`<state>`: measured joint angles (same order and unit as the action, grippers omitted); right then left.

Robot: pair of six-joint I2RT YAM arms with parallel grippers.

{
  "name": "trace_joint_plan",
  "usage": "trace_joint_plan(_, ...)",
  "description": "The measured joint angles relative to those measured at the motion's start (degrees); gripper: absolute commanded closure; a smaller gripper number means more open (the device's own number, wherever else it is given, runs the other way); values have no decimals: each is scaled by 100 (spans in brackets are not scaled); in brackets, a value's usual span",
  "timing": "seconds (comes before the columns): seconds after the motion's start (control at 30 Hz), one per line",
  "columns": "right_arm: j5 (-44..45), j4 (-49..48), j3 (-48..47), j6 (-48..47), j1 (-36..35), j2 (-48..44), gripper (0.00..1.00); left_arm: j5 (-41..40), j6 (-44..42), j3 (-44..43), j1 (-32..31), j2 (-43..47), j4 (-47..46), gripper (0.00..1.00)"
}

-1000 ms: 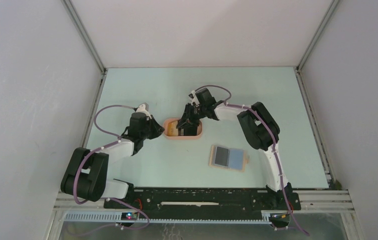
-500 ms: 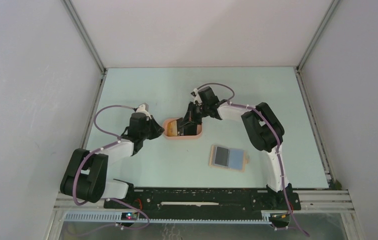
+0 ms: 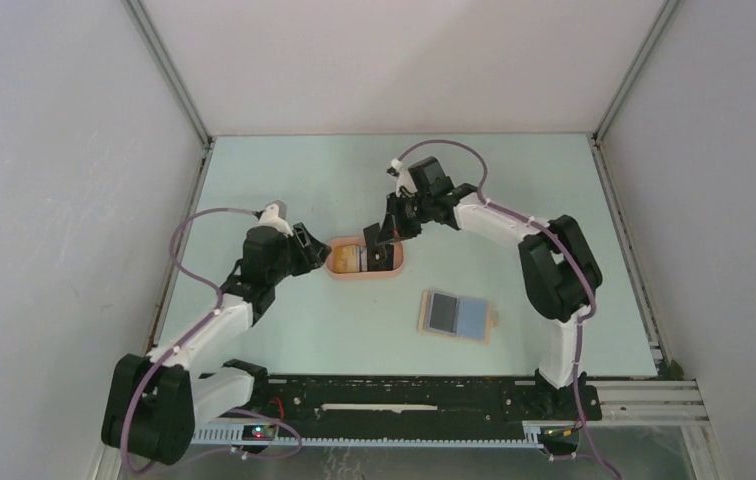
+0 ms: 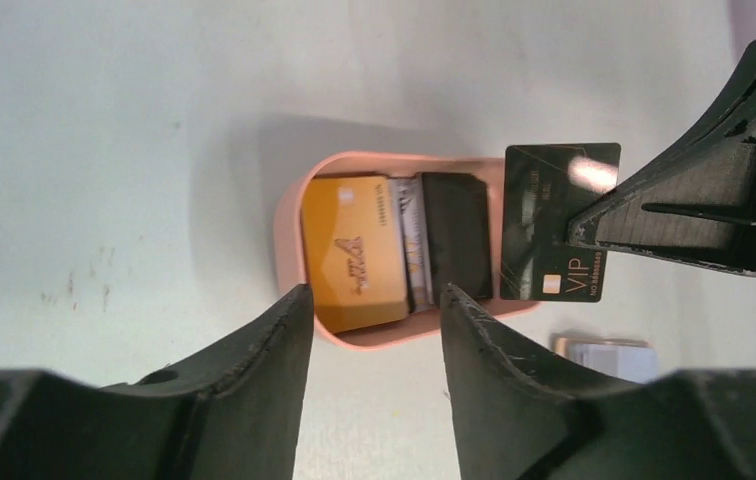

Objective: Put the credit cards into the card holder
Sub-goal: Pick up the credit card from the storage box, then insert the credit card into the card holder.

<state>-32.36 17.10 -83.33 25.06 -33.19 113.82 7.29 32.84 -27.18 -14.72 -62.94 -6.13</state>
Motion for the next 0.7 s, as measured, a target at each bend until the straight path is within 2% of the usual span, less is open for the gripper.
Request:
trace_joint_plan(0.13, -166, 431, 149, -955, 116, -647, 100, 234, 24, 90, -7, 647, -68, 38)
trace_joint_plan(0.3, -1012, 1499, 369, -2780, 479, -1591, 100, 717, 37, 365, -308, 1182, -474, 36)
trace_joint_plan(0.5, -1823, 2605, 1069, -4555, 944, -2839, 100, 1016, -293, 448, -1709, 1342, -1088, 36)
trace_joint_plan(0.7, -2494, 3158, 1932, -5617, 1250, -3877, 100, 1071, -625, 927, -3018, 870, -2745, 29)
